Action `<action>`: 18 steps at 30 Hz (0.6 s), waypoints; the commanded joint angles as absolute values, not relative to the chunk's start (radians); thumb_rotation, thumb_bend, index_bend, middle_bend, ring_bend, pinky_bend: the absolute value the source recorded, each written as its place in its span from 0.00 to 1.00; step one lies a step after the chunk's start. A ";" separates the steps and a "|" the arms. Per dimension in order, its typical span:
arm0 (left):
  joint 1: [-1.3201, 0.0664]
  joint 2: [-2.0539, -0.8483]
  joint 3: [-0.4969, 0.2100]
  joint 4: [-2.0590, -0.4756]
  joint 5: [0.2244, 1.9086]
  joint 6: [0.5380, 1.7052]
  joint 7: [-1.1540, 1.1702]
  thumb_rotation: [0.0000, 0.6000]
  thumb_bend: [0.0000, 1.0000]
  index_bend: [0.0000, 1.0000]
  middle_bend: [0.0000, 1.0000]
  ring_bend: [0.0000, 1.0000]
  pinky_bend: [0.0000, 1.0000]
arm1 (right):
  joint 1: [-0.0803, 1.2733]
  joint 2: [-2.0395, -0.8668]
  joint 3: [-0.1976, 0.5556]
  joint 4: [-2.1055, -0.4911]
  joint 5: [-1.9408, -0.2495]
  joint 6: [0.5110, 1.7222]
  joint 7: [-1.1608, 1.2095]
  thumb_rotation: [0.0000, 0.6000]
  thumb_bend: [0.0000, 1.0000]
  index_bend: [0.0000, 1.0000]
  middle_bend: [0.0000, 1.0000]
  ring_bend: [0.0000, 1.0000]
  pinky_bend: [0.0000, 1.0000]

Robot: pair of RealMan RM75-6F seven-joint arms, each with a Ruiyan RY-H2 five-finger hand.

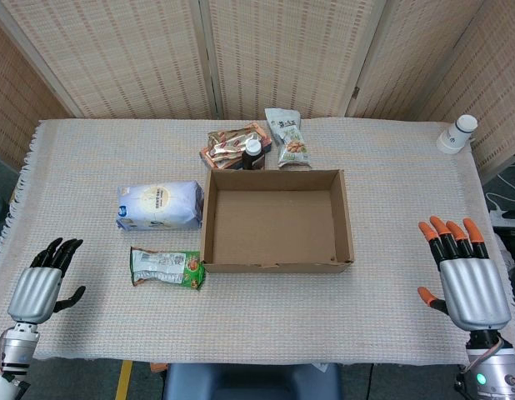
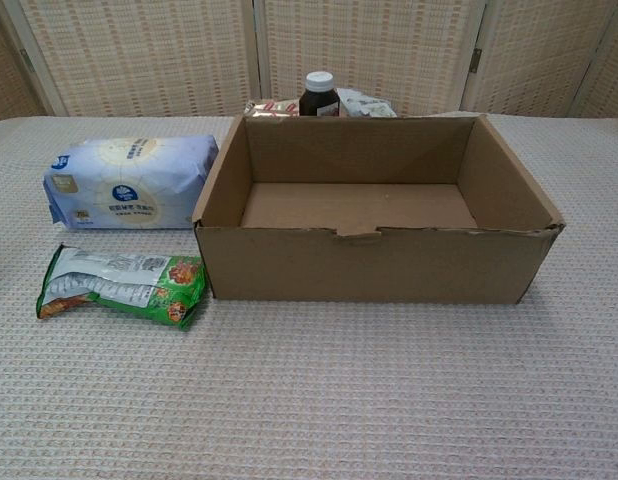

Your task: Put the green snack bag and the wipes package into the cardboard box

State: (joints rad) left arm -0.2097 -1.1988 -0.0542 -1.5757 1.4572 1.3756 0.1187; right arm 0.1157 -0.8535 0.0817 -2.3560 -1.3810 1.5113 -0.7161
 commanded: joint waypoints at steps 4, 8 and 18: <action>-0.211 -1.199 -0.054 -1.582 1.459 1.376 0.123 1.00 0.27 0.09 0.10 0.03 0.18 | 0.117 -0.854 0.080 -2.356 -1.381 1.510 -0.715 1.00 0.11 0.11 0.08 0.00 0.01; -0.211 -1.194 -0.056 -1.592 1.464 1.383 0.129 1.00 0.27 0.09 0.10 0.03 0.18 | 0.118 -0.854 0.079 -2.356 -1.378 1.508 -0.713 1.00 0.11 0.11 0.08 0.00 0.02; -0.210 -1.175 -0.060 -1.611 1.461 1.388 0.140 1.00 0.27 0.09 0.10 0.03 0.18 | 0.126 -0.856 0.079 -2.356 -1.362 1.500 -0.716 1.00 0.11 0.11 0.08 0.00 0.02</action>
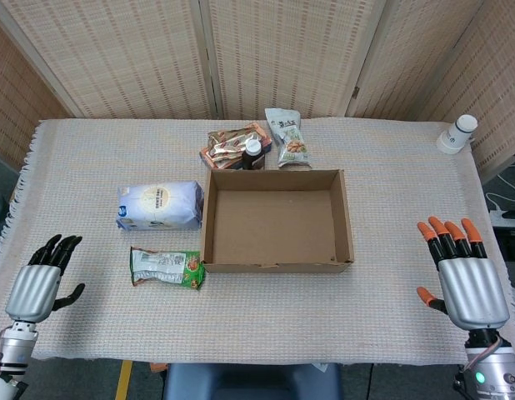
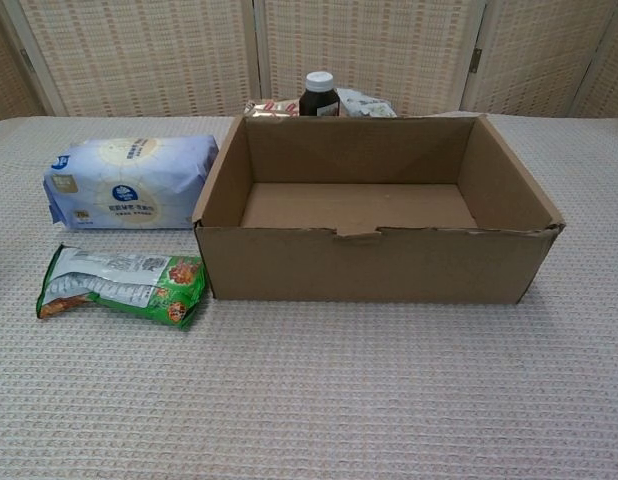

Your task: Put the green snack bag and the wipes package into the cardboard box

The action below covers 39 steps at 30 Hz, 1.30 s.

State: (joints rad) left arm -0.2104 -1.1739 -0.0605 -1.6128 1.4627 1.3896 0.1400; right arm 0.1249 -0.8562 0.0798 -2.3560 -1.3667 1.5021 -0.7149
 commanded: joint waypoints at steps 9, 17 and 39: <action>-0.213 -1.201 -0.038 -1.602 1.470 1.367 0.167 1.00 0.27 0.09 0.10 0.03 0.18 | 0.130 -0.848 0.080 -2.356 -1.356 1.500 -0.708 1.00 0.11 0.11 0.08 0.00 0.02; -0.232 -1.272 -0.006 -1.617 1.483 1.310 0.228 1.00 0.27 0.08 0.10 0.03 0.18 | 0.128 -0.842 0.077 -2.356 -1.361 1.502 -0.697 1.00 0.11 0.11 0.08 0.00 0.02; -0.431 -1.387 -0.073 -1.631 1.381 1.064 0.444 1.00 0.27 0.08 0.10 0.03 0.19 | 0.122 -0.809 0.083 -2.356 -1.359 1.515 -0.657 1.00 0.11 0.11 0.08 0.00 0.02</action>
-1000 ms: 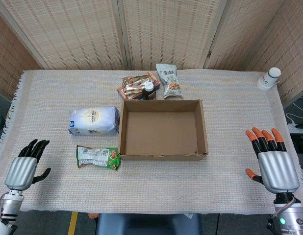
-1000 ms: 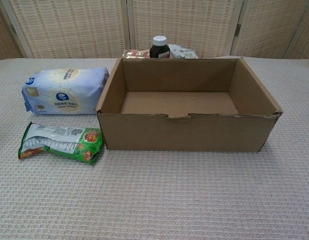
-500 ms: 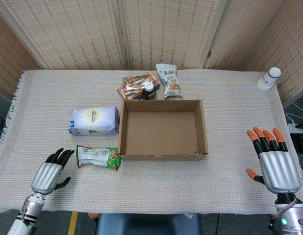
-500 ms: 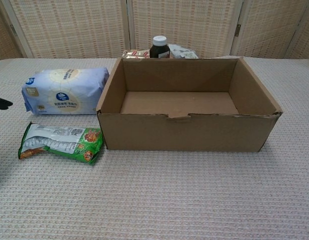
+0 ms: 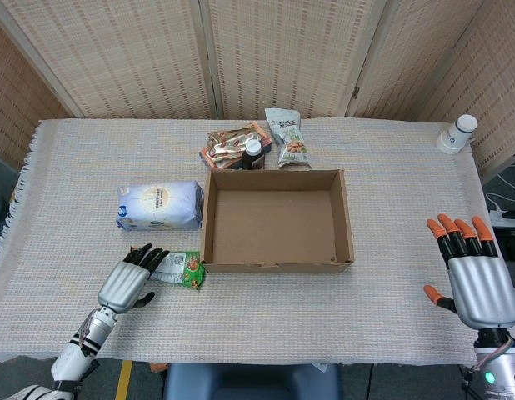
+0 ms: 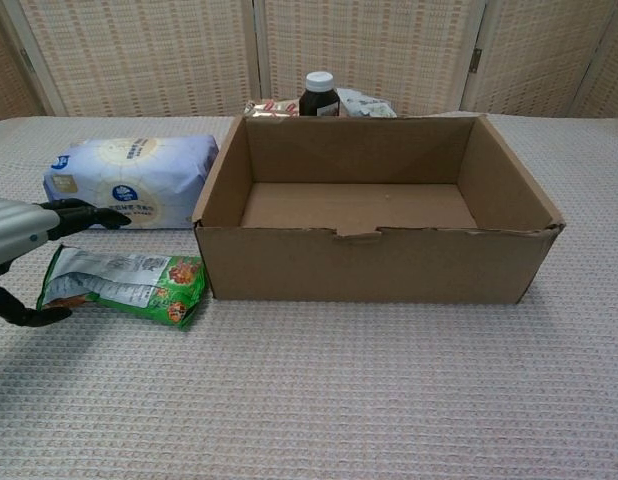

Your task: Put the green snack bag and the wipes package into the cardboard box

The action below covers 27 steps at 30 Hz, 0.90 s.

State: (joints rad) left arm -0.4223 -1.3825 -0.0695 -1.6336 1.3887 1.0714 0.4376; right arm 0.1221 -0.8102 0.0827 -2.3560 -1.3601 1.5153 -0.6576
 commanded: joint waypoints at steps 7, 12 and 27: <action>-0.469 -1.405 -0.081 -1.602 1.327 1.012 0.440 1.00 0.27 0.08 0.10 0.03 0.19 | 0.121 -0.805 0.084 -2.356 -1.363 1.520 -0.653 1.00 0.11 0.11 0.08 0.00 0.02; -0.482 -1.427 -0.079 -1.555 1.302 0.997 0.426 1.00 0.27 0.08 0.10 0.03 0.19 | 0.122 -0.804 0.086 -2.356 -1.354 1.520 -0.654 1.00 0.11 0.11 0.08 0.00 0.02; -0.507 -1.506 -0.073 -1.413 1.282 0.984 0.352 1.00 0.28 0.10 0.11 0.05 0.21 | 0.128 -0.805 0.087 -2.356 -1.339 1.515 -0.655 1.00 0.11 0.11 0.08 0.00 0.02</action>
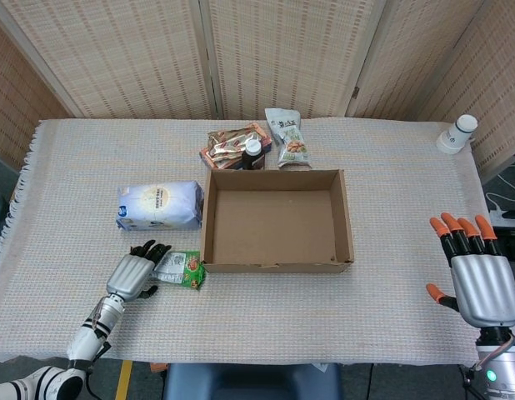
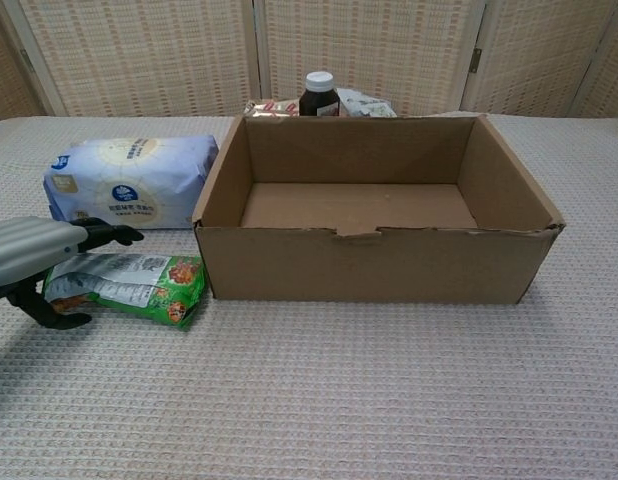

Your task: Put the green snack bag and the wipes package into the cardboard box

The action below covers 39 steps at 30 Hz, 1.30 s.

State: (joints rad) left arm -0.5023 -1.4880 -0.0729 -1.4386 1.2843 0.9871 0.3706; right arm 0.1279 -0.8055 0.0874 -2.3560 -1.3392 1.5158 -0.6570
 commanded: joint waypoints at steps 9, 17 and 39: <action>-0.507 -1.560 -0.074 -1.322 1.316 1.031 0.301 1.00 0.32 0.28 0.28 0.22 0.37 | 0.131 -0.800 0.089 -2.356 -1.326 1.512 -0.651 1.00 0.11 0.11 0.08 0.00 0.02; -0.497 -1.577 -0.072 -1.287 1.353 1.089 0.270 1.00 0.36 0.52 0.54 0.45 0.58 | 0.134 -0.798 0.091 -2.356 -1.316 1.512 -0.650 1.00 0.11 0.12 0.08 0.00 0.02; -0.473 -1.219 -0.095 -1.795 1.324 1.189 0.576 1.00 0.45 0.77 0.81 0.70 0.80 | 0.140 -0.785 0.092 -2.356 -1.321 1.507 -0.620 1.00 0.11 0.12 0.08 0.00 0.02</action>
